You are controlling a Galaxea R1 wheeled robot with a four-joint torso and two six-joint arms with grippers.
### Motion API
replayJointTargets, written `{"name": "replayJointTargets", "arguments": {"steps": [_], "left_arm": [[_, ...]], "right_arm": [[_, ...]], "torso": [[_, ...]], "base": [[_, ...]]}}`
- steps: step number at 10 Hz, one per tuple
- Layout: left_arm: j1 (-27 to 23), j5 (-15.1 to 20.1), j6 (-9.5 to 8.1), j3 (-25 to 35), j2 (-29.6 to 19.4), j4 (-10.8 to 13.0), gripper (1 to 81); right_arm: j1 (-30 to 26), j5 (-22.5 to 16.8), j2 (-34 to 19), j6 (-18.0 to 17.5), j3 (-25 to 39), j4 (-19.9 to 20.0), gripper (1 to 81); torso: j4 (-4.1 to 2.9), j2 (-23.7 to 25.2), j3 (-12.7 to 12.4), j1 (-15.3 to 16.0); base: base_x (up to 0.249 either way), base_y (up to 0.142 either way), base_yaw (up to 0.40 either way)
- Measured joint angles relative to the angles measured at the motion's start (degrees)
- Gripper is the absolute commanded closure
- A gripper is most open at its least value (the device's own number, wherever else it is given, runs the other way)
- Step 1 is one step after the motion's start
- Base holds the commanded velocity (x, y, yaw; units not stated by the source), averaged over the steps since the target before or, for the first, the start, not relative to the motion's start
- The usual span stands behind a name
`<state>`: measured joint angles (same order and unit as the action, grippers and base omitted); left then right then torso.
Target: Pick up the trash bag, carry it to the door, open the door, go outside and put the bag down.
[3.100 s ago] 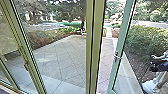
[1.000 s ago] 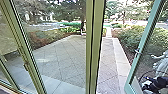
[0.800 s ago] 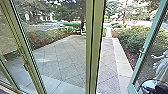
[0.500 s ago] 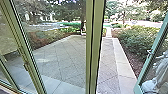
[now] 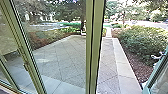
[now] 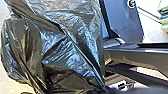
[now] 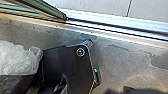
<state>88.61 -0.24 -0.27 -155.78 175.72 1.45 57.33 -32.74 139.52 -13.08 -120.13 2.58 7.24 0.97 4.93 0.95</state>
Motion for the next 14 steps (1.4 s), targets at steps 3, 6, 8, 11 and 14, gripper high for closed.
{"name": "replayJointTargets", "arguments": {"steps": [3, 6, 8, 11, 14], "left_arm": [[-0.16, 0.0, 0.02, 0.0, -0.05, 0.02, 81.1], [-0.17, 0.02, 0.0, 0.0, -0.55, 0.02, 81.1], [-0.48, 0.04, 0.0, 0.0, -0.82, 0.02, 81.1], [-0.74, 0.04, 0.02, 0.0, -0.79, 0.04, 81.1], [-0.59, 0.02, 0.02, 0.02, -1.12, 0.04, 81.1]], "right_arm": [[6.53, 4.36, 2.65, 2.22, -0.22, -0.28, 1.0], [13.53, 14.01, 5.08, 4.1, 0.41, -1.35, 1.0], [16.02, 17.23, 8.46, 4.57, -1.95, -2.28, 1.0], [18.76, 19.38, 13.21, 4.96, -8.96, -2.8, 1.0], [22.04, 19.76, 17.24, 5.21, -10.78, -3.0, 1.0]], "torso": [[0.02, 0.0, -0.05, 0.0], [0.02, 0.0, -0.07, -0.02], [0.02, 0.02, -0.07, -0.02], [0.02, 0.02, -0.94, 0.0], [0.02, 0.05, -4.53, -0.04]], "base": [[0.0, 0.0, 0.0], [0.0, 0.0, 0.0], [0.0, 0.0, 0.0], [0.0, 0.0, 0.0], [0.0, 0.0, 0.0]]}}
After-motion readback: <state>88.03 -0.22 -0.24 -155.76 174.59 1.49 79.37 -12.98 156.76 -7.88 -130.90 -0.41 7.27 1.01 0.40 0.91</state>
